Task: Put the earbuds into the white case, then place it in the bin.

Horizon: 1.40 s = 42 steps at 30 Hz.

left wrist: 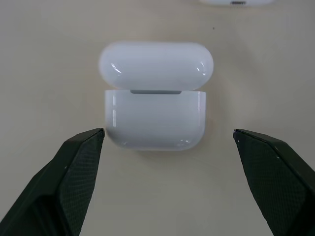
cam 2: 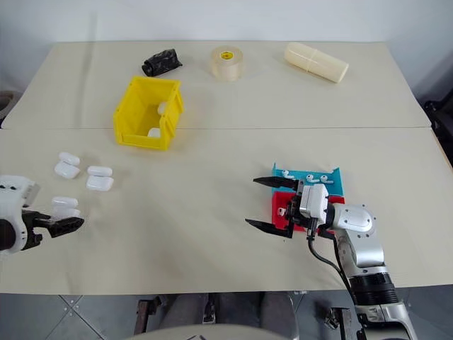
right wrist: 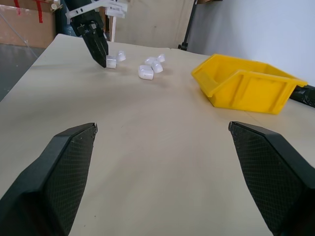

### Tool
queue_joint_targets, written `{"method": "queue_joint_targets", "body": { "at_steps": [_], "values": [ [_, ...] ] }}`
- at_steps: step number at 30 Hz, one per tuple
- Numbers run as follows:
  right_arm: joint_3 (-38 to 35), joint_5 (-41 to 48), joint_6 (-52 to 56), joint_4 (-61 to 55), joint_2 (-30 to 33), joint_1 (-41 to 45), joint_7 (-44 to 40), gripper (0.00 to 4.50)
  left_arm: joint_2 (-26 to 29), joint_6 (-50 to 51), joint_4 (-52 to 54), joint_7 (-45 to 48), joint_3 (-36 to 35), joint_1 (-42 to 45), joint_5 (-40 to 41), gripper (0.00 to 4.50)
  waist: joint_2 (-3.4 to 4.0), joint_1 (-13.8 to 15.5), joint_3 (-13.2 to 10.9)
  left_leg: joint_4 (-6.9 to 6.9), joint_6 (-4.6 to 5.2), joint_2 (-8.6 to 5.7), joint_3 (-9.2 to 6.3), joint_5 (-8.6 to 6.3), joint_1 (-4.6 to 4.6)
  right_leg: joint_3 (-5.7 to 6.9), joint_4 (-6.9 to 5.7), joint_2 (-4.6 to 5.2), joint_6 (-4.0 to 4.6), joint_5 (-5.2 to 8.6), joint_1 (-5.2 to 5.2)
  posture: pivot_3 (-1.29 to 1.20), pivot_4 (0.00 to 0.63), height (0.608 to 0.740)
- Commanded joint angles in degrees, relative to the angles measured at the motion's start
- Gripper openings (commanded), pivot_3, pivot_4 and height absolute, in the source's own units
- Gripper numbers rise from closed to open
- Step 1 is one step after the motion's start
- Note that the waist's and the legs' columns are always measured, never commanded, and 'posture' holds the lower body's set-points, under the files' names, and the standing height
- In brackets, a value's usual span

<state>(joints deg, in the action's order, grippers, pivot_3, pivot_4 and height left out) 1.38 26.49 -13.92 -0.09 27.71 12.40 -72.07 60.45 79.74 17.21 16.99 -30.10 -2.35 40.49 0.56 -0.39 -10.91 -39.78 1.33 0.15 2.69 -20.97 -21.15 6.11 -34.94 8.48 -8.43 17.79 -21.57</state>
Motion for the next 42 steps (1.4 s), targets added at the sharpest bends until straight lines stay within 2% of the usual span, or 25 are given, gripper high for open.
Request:
{"method": "queue_joint_targets", "body": {
  "at_steps": [1, 14, 18, 21, 27, 29, 33, 35, 37, 42],
  "values": [
    [-0.45, 0.47, -1.2, -2.26, -0.34, -0.51, 0.74, 4.5, 0.54, 0.03, -1.08, 0.47, 1.98, 1.84, -2.7, 4.46, 0.0, 0.02, 0.0, 0.0, 0.0, -0.01, 0.0, 0.0, 0.0, 0.0, 0.0, 0.0, 0.0, 0.0, 0.0, 0.0, 0.15, 0.74],
    [0.11, -0.61, -2.43, -2.88, -0.92, -1.79, 3.55, 4.5, -0.23, -0.3, -5.42, 2.43, 7.38, 6.45, -7.49, 4.46, 0.17, 0.3, 0.04, -0.01, -0.16, 0.02, 0.01, 0.18, 0.1, -0.02, -0.16, 0.01, 0.0, 0.0, 0.01, 0.0, 0.15, 0.74],
    [0.28, -0.84, -2.76, -2.76, -1.11, -1.89, 3.91, 4.5, -0.33, -0.14, -5.6, 3.15, 7.58, 5.83, -8.13, 3.72, 0.26, 0.24, 0.07, -0.01, -0.16, 0.01, 0.01, 0.18, 0.11, -0.04, -0.17, 0.02, 0.0, 0.0, 0.01, 0.0, 0.15, 0.74],
    [0.25, -1.03, -2.96, -2.42, -1.19, -1.69, 4.01, 4.5, -0.46, 0.0, -5.06, 3.76, 6.88, 4.69, -8.23, 2.81, 0.31, 0.16, 0.09, 0.01, -0.16, 0.03, 0.01, 0.18, 0.12, -0.04, -0.18, 0.02, 0.01, 0.0, 0.0, 0.0, 0.15, 0.74],
    [-0.26, -0.83, -3.33, -1.33, -0.54, -1.29, 3.46, 4.5, -3.0, -3.14, 0.41, 7.39, 0.03, -0.56, -6.51, 2.74, 0.33, -0.24, 0.08, 0.08, -0.16, 0.06, 0.07, 0.18, 0.15, -0.06, -0.16, 0.01, 0.04, 0.02, -0.02, 0.0, 0.15, 0.74],
    [-0.54, -0.74, -3.12, -0.92, -0.17, -1.05, 3.29, 4.5, -5.78, -5.53, 3.55, 9.71, -4.43, -2.75, -4.71, 2.74, 0.32, -0.33, 0.08, 0.09, -0.15, 0.05, 0.07, 0.18, 0.13, -0.06, -0.14, 0.02, 0.04, 0.02, -0.02, 0.0, 0.15, 0.74],
    [-1.22, -0.52, -2.61, 0.19, 1.03, 0.17, 2.68, 4.5, -11.85, -21.25, 12.25, 20.22, -9.22, -8.05, -1.99, 2.74, 0.16, -0.24, 0.01, 0.08, -0.13, 0.03, 0.06, 0.15, 0.05, -0.05, -0.03, 0.06, 0.04, 0.02, -0.03, 0.0, 0.15, 0.74],
    [-1.73, -0.36, -2.51, 0.45, 1.84, 0.43, 2.42, 4.5, -15.05, -29.7, 15.08, 23.83, -9.26, -8.94, -2.14, 2.74, 0.14, 0.18, 0.01, 0.04, -0.13, 0.02, 0.01, 0.15, 0.01, -0.02, -0.01, 0.08, 0.04, 0.02, -0.02, 0.0, 0.15, 0.74],
    [-2.22, -0.44, -2.66, 0.34, 2.67, -0.06, 2.45, 4.5, -18.03, -35.87, 15.93, 26.06, -7.77, -7.57, -1.52, 2.74, 0.14, 0.44, 0.01, 0.01, -0.13, 0.02, -0.02, 0.15, 0.01, 0.0, 0.04, 0.08, 0.04, 0.02, 0.02, 0.0, 0.15, 0.74],
    [-4.52, -0.44, -2.48, -1.68, 4.74, -2.64, 3.92, 4.5, -23.09, -45.44, 14.36, 29.69, 3.09, 0.22, -2.05, 2.74, 0.13, 0.56, 0.02, -0.12, -0.11, -0.01, -0.02, 0.16, 0.0, 0.04, -0.06, 0.07, 0.02, 0.01, 0.07, 0.0, 0.15, 0.74]
  ]
}}
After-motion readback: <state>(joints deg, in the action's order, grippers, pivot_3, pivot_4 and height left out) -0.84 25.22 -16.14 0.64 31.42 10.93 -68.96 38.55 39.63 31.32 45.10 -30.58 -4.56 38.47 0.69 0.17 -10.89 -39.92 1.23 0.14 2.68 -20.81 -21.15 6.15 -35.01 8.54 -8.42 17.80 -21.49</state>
